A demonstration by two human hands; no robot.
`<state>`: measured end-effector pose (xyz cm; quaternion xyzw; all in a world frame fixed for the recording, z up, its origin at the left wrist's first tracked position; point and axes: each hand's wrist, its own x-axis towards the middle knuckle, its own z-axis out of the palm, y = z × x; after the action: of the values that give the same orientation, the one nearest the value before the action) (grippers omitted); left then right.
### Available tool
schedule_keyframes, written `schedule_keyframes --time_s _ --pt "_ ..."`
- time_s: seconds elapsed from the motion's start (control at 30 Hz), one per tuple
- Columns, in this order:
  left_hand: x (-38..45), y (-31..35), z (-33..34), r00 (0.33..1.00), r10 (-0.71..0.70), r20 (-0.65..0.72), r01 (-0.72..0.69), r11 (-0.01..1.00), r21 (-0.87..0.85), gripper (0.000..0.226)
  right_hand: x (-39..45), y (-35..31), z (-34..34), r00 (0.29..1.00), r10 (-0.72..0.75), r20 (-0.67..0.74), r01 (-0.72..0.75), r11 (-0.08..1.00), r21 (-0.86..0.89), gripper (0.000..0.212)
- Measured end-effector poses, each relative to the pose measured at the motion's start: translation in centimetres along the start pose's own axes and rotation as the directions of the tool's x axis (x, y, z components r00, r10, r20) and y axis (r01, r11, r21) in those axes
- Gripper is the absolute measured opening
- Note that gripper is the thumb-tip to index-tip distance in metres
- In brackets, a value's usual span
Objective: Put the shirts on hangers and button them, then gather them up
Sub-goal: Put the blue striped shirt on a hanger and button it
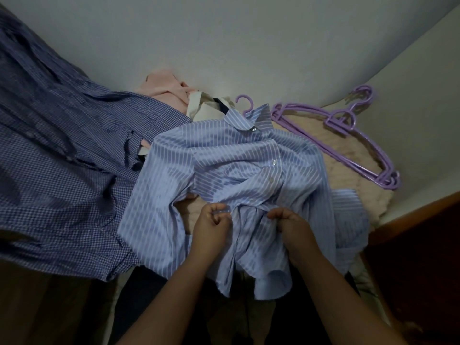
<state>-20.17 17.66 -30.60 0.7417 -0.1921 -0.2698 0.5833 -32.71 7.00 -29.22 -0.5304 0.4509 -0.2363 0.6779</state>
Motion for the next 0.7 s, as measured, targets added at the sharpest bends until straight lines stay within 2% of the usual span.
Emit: schedule_keyframes --time_s 0.1,0.2,0.23,0.33,0.5,0.57,0.7 --pt "0.1 -0.4 0.1 1.000 -0.011 0.008 0.011 1.000 0.007 0.023 0.2 0.3 -0.5 0.998 0.064 0.025 -0.066 0.995 0.075 0.035" --pt "0.3 -0.5 0.2 1.000 -0.012 0.019 0.012 1.000 0.021 0.023 0.3 0.3 -0.4 0.994 0.063 0.086 -0.075 0.987 0.145 0.021" --pt "0.3 -0.5 0.2 1.000 -0.012 0.021 0.012 1.000 0.027 0.023 0.4 0.5 -0.5 0.993 0.043 0.109 -0.055 0.993 0.107 0.018" --pt "0.4 -0.4 0.1 0.999 0.003 0.036 -0.005 0.999 0.039 0.023 0.5 1.0 -1.0 0.985 -0.032 0.171 0.038 0.999 -0.032 0.039" --pt "0.3 -0.3 0.2 0.999 0.023 0.033 -0.025 0.999 0.042 0.021 0.3 0.8 -1.4 0.954 -0.070 0.291 0.074 0.997 -0.001 0.056" --pt "0.3 -0.2 0.3 0.999 0.035 0.038 -0.036 0.999 0.032 0.023 0.1 0.7 -1.4 0.956 -0.083 0.282 0.090 0.996 -0.010 0.050" --pt "0.1 0.0 0.4 0.996 0.057 0.065 -0.059 0.997 0.041 0.023 -0.3 0.4 -1.0 0.960 -0.126 0.249 0.166 0.975 -0.147 0.030"
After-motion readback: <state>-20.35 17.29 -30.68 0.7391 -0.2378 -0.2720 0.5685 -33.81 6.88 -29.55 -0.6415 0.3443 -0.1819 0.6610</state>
